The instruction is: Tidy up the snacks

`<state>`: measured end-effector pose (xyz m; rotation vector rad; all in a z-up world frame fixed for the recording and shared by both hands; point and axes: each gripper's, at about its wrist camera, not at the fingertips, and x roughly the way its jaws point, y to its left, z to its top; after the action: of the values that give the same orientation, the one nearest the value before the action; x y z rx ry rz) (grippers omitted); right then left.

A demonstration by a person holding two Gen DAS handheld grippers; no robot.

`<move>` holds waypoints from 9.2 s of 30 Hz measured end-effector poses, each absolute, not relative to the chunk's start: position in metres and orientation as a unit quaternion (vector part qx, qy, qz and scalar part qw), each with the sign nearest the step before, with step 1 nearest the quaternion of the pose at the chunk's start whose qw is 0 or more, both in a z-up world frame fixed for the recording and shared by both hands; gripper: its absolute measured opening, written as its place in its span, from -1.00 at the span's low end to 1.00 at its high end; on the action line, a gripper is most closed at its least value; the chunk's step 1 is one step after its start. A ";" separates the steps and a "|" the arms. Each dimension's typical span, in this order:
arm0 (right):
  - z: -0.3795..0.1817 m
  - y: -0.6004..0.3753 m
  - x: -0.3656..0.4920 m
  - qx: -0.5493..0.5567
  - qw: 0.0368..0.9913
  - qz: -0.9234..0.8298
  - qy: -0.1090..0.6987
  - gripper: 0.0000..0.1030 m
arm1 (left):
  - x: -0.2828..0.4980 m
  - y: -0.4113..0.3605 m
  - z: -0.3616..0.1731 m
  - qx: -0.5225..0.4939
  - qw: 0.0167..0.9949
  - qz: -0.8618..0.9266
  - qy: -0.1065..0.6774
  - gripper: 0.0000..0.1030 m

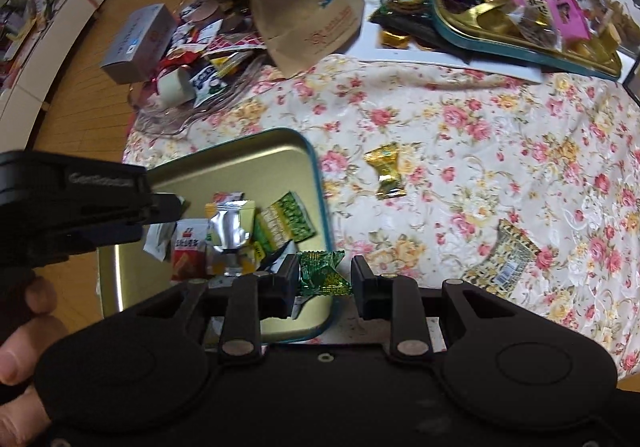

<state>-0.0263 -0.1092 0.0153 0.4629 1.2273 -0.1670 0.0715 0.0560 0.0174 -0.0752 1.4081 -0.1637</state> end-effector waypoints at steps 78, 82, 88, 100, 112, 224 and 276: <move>-0.043 -0.234 -0.081 0.269 0.683 -0.229 0.639 -0.12 | 0.027 -0.054 0.009 0.064 0.713 -0.199 0.669 -0.06; -0.043 -0.245 -0.087 0.287 0.677 -0.232 0.637 -0.12 | 0.025 -0.065 0.012 0.068 0.720 -0.208 0.658 -0.06; -0.036 -0.266 -0.100 0.314 0.672 -0.244 0.625 -0.12 | 0.027 -0.080 0.017 0.047 0.740 -0.205 0.638 -0.06; -0.022 -0.289 -0.123 0.357 0.670 -0.243 0.604 -0.12 | 0.036 -0.118 -0.016 0.057 0.748 -0.185 0.635 -0.06; -0.013 -0.301 -0.139 0.377 0.669 -0.244 0.593 -0.12 | 0.035 -0.141 -0.045 0.103 0.756 -0.143 0.630 -0.06; -0.103 -0.231 -0.067 0.295 0.702 -0.262 0.593 -0.35 | 0.044 -0.139 -0.101 0.118 0.721 -0.197 0.654 -0.44; -0.035 -0.310 -0.126 0.344 0.676 -0.304 0.576 -0.35 | -0.023 -0.096 0.029 0.155 0.741 -0.249 0.604 -0.49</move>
<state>-0.1264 -0.3103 -0.0350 0.7740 1.2950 -0.6825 -0.0227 -0.0961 0.0293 0.3410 1.3251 -0.5461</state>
